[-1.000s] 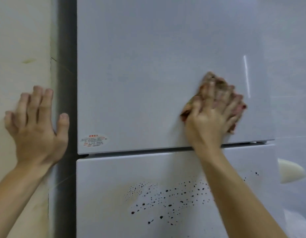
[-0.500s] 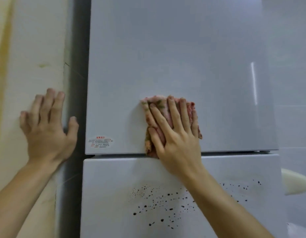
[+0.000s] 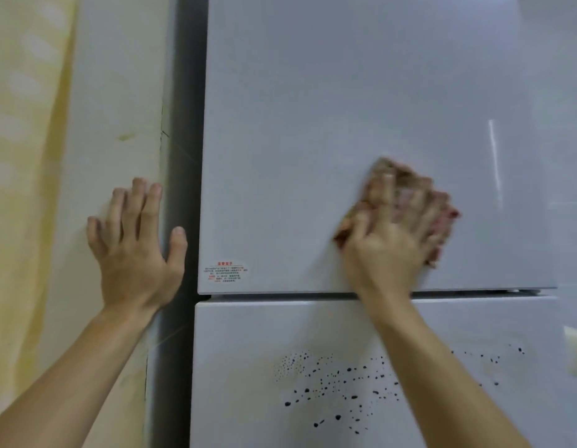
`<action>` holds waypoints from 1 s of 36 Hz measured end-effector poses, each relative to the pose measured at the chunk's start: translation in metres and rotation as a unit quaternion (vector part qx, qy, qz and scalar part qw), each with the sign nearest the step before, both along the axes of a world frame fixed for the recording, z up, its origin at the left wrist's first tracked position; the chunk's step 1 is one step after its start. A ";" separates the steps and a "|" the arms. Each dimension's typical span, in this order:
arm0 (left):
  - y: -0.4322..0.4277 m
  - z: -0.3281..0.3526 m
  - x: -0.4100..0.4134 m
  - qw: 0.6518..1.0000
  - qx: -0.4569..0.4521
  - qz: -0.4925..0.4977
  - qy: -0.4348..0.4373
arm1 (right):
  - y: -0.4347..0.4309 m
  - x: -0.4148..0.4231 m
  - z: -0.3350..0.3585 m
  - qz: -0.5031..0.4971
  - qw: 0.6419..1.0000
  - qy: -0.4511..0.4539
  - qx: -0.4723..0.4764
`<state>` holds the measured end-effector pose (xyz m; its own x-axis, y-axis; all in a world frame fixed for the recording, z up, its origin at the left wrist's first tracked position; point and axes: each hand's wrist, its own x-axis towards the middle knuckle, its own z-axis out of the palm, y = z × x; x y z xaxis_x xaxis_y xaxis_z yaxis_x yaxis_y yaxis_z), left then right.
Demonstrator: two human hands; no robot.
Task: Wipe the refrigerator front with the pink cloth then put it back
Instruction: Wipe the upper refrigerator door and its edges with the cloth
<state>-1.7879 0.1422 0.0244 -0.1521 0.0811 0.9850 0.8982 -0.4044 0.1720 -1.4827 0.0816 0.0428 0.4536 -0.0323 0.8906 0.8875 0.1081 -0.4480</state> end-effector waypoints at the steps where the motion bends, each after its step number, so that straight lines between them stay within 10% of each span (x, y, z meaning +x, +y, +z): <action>1: 0.000 0.000 0.000 1.000 0.000 -0.002 0.000 | 0.005 -0.022 -0.002 0.000 0.999 -0.046 0.010; 12: -0.006 0.001 0.002 1.000 -0.009 -0.014 -0.006 | 0.009 -0.048 -0.020 0.041 0.931 -0.363 -0.009; 20: -0.025 -0.003 0.043 0.993 0.030 -0.073 0.088 | -0.015 0.072 -0.008 0.011 0.997 -0.061 -0.039; 27: -0.026 -0.011 0.056 0.991 -0.006 -0.076 0.112 | -0.004 0.019 0.021 0.006 0.998 0.063 -0.022; 36: -0.022 -0.012 0.055 0.993 -0.016 -0.021 0.115 | 0.022 -0.107 0.026 0.022 0.957 -0.290 0.008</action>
<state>-1.7328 0.1204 0.0121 0.0800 0.1139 0.9903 0.8976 -0.4403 -0.0218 -1.5900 0.1032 0.0691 -0.1148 -0.0410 0.9925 0.9809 0.1530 0.1197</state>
